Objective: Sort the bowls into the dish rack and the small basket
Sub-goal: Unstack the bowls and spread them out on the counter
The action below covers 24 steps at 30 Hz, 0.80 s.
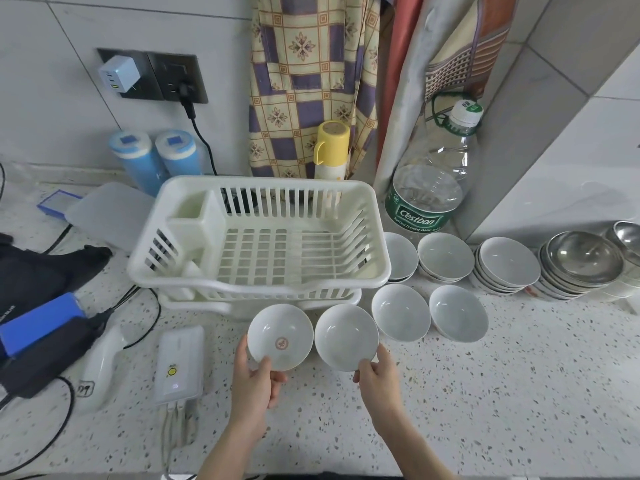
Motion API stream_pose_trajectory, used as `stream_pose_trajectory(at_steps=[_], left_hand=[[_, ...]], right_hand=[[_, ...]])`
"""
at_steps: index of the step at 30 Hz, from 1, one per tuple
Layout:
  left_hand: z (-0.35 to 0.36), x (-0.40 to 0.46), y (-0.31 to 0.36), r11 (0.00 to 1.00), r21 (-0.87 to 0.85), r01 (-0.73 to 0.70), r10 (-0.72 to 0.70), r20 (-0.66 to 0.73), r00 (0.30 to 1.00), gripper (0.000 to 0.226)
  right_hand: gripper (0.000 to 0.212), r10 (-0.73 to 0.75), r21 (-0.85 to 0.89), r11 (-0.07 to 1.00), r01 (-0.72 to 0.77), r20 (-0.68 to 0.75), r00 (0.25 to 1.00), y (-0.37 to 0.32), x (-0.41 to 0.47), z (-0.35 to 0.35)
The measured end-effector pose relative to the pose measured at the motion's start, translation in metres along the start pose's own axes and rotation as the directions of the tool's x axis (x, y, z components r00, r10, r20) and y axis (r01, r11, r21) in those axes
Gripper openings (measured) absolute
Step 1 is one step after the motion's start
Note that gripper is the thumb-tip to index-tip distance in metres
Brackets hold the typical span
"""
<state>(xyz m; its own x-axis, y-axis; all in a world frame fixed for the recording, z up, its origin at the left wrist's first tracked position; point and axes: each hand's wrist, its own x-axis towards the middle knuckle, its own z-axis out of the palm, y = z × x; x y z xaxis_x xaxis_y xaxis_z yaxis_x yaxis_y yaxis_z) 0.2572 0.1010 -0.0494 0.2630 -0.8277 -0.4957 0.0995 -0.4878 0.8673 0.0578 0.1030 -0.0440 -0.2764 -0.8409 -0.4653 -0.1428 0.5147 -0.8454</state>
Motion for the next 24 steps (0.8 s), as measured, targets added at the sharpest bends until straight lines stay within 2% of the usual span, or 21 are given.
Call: stream_pose_trajectory(at_steps=[5,13,17,19,22,24], left_hand=[[0.001,-0.001,0.001,1.000,0.009,0.029,-0.029,0.002,1.000,0.057],[-0.003,-0.006,0.005,0.994,0.082,0.069,-0.066,-0.033,0.997,0.067],[-0.001,-0.017,0.001,0.986,0.159,-0.050,0.076,-0.163,0.984,0.039],[0.007,-0.024,0.001,0.974,0.196,-0.114,0.156,-0.216,0.964,0.022],[0.033,-0.037,0.009,0.960,0.201,-0.197,0.232,-0.172,0.957,0.005],[0.057,-0.045,0.019,0.951,0.191,-0.242,0.261,-0.081,0.962,0.009]], right_hand=[[0.049,0.027,-0.023,0.999,-0.027,-0.001,1.000,-0.002,-0.002,0.000],[0.037,0.159,0.097,0.981,-0.167,0.086,0.984,-0.010,-0.004,-0.014],[0.028,0.215,-0.010,0.976,-0.216,0.146,0.966,-0.018,-0.004,-0.033],[0.032,0.237,-0.081,0.971,-0.226,0.168,0.957,-0.022,-0.004,-0.048],[0.031,0.244,-0.093,0.969,-0.229,0.193,0.951,-0.031,-0.001,-0.072],[0.030,0.225,-0.057,0.974,-0.218,0.205,0.952,-0.041,0.004,-0.087]])
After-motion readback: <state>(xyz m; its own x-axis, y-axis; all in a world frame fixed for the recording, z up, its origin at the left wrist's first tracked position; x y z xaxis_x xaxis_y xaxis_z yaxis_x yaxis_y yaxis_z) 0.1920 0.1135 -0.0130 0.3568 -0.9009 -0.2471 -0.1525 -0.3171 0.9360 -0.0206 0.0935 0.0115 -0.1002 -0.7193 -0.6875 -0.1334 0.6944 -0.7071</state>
